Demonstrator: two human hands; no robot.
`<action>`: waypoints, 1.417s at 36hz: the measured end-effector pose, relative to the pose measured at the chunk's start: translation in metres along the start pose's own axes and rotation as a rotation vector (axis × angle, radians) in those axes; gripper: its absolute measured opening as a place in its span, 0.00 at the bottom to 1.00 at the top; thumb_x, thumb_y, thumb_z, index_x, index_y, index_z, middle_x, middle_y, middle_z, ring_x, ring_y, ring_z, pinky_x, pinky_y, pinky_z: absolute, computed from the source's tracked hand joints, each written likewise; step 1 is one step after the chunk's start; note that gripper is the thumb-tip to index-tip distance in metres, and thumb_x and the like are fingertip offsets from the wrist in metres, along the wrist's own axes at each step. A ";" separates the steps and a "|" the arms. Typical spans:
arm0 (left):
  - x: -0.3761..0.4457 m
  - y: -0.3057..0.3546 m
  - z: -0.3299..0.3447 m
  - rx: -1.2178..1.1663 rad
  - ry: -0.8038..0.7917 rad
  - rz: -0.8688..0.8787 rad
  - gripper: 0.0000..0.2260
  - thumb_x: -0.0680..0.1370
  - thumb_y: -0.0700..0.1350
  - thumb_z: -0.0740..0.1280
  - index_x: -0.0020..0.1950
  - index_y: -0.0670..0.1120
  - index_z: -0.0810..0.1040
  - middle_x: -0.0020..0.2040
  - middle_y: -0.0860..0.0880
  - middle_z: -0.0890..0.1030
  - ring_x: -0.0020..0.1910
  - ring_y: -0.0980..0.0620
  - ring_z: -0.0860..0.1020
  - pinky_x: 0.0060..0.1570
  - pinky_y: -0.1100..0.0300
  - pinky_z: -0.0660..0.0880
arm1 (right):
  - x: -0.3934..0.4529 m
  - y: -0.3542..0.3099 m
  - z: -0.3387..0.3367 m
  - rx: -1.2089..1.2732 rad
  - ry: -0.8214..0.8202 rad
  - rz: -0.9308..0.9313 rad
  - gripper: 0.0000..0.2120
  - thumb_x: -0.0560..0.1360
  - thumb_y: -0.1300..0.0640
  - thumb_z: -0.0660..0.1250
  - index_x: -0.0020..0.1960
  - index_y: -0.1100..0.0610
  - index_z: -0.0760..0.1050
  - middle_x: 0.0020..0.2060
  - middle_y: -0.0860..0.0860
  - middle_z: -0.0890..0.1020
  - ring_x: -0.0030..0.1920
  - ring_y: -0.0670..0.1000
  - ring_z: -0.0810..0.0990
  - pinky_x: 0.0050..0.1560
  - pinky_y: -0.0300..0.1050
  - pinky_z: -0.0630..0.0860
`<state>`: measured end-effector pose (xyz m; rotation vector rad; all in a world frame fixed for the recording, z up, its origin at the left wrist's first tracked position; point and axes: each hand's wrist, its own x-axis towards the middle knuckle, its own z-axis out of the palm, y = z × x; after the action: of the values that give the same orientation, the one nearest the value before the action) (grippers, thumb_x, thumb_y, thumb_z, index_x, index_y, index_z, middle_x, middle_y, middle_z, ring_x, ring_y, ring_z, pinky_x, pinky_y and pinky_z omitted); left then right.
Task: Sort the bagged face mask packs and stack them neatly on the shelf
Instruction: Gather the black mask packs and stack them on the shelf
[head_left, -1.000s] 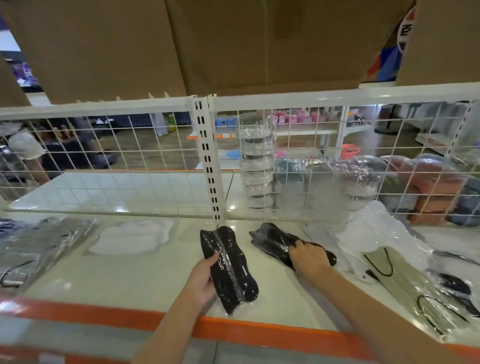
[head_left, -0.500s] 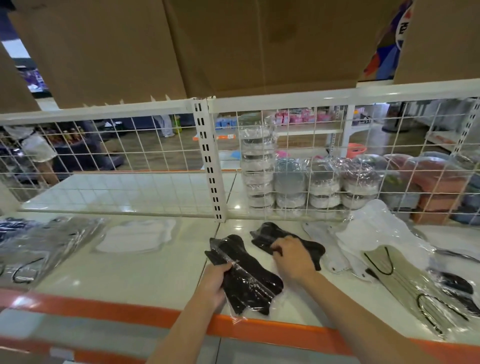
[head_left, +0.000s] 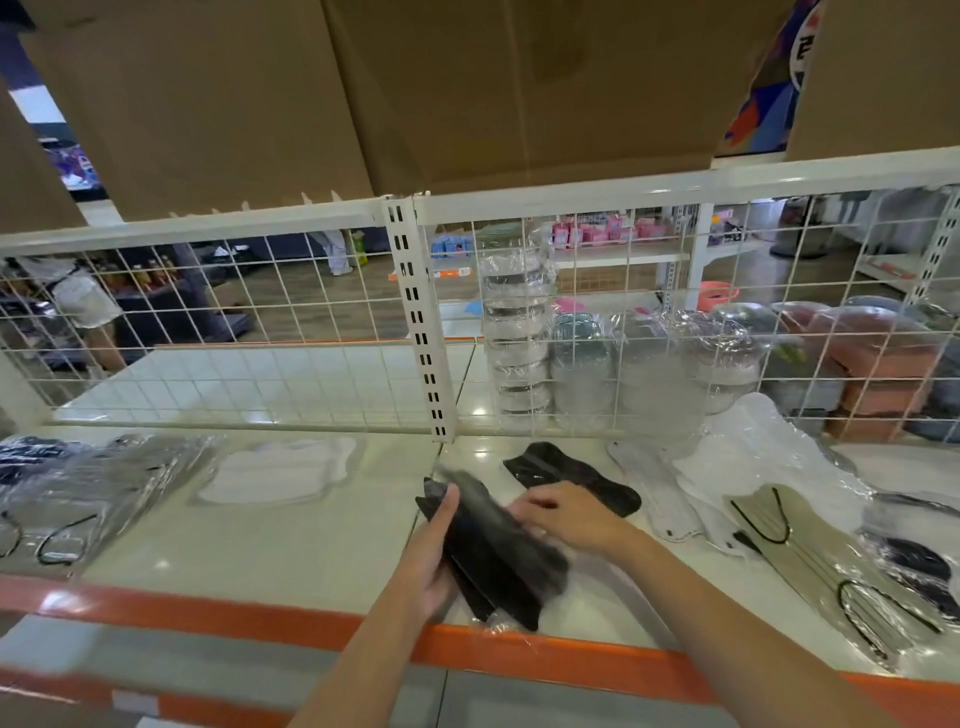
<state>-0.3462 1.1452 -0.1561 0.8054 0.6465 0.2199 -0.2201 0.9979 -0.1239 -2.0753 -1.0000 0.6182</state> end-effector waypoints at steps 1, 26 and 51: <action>0.001 -0.001 0.000 0.014 0.021 0.018 0.25 0.70 0.50 0.74 0.63 0.40 0.74 0.59 0.36 0.79 0.59 0.36 0.77 0.62 0.40 0.71 | 0.002 -0.002 0.002 -0.030 0.008 -0.012 0.14 0.78 0.48 0.62 0.53 0.54 0.81 0.49 0.49 0.83 0.50 0.48 0.80 0.51 0.40 0.73; -0.016 0.015 0.020 0.158 0.094 0.259 0.13 0.72 0.36 0.69 0.55 0.35 0.77 0.47 0.36 0.82 0.44 0.41 0.81 0.43 0.50 0.78 | 0.004 -0.028 0.008 -0.035 0.084 0.042 0.15 0.73 0.50 0.69 0.56 0.55 0.75 0.51 0.49 0.76 0.54 0.49 0.75 0.57 0.45 0.72; -0.015 0.022 0.069 0.702 0.106 0.787 0.11 0.72 0.40 0.73 0.50 0.52 0.77 0.47 0.50 0.82 0.48 0.54 0.80 0.47 0.62 0.77 | 0.008 -0.028 -0.001 0.654 0.227 -0.063 0.19 0.71 0.67 0.68 0.59 0.55 0.72 0.51 0.51 0.82 0.53 0.50 0.80 0.55 0.46 0.78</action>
<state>-0.3149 1.1128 -0.0973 1.7227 0.4729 0.7788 -0.2270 1.0158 -0.1020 -1.4876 -0.6191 0.5666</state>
